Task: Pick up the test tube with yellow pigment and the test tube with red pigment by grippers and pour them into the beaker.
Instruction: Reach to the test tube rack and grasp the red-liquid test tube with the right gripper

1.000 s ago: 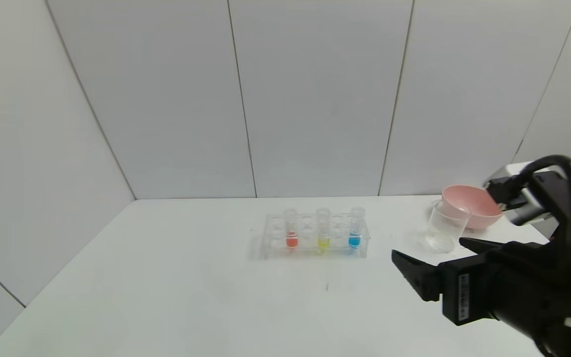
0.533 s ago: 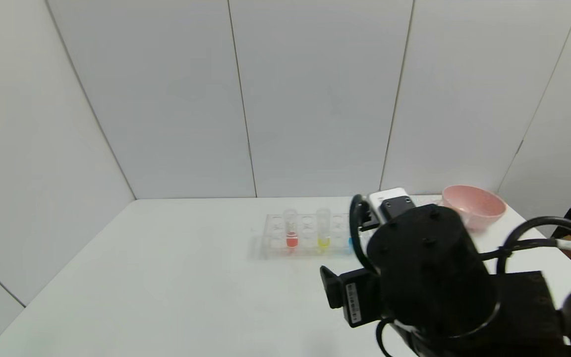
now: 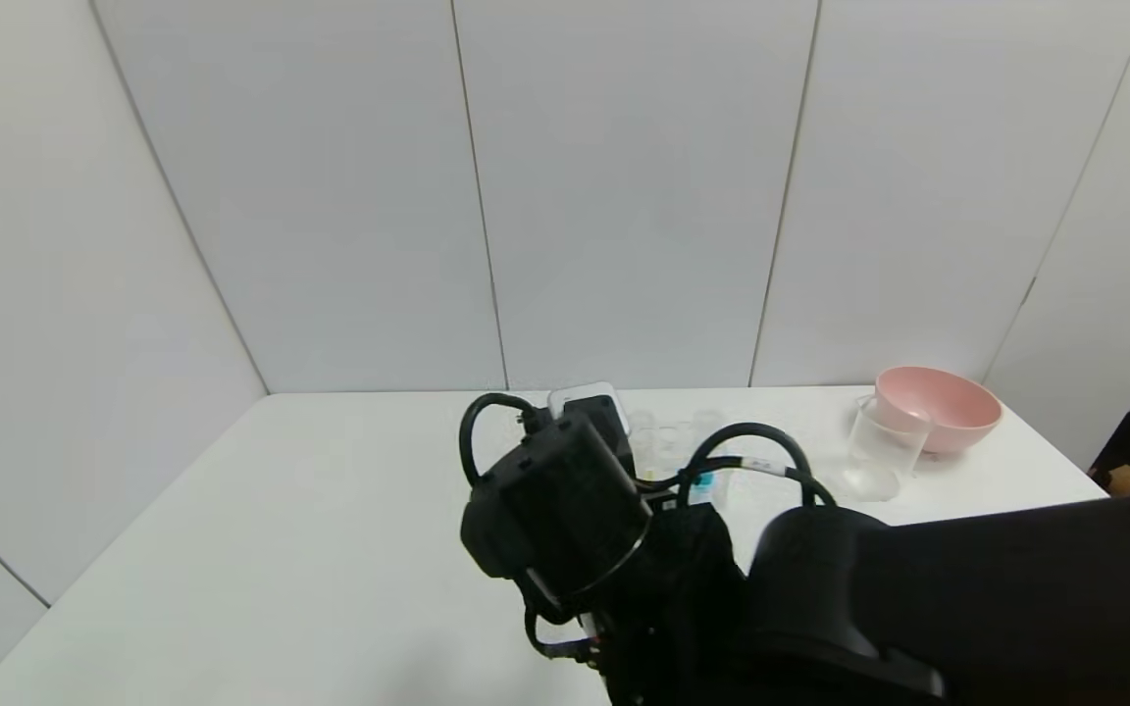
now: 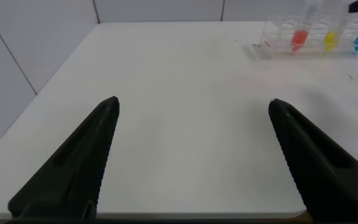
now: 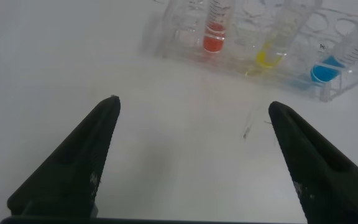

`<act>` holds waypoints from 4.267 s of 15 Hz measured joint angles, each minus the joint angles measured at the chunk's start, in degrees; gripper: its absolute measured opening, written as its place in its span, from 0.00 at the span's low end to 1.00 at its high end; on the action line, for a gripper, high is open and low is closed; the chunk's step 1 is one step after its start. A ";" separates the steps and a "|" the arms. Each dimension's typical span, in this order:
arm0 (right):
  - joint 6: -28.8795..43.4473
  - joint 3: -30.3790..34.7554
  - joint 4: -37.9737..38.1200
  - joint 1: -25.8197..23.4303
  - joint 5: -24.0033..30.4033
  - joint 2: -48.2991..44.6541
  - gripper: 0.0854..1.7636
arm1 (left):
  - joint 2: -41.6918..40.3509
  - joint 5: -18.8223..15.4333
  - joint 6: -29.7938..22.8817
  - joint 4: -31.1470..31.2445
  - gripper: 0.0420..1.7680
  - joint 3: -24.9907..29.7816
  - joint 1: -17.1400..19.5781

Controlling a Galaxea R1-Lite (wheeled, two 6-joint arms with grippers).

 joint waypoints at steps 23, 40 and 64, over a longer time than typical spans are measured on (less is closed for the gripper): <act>-7.39 -29.42 -4.01 -9.78 -0.46 24.04 0.97 | 0.00 0.00 0.00 0.00 0.97 0.00 0.00; -9.94 -29.40 -11.18 -13.28 -1.65 27.78 0.97 | 0.00 0.00 0.00 0.00 0.97 0.00 0.00; -10.24 -29.07 -10.39 -12.68 -1.69 27.34 0.27 | 0.00 0.00 0.00 0.00 0.97 0.00 0.00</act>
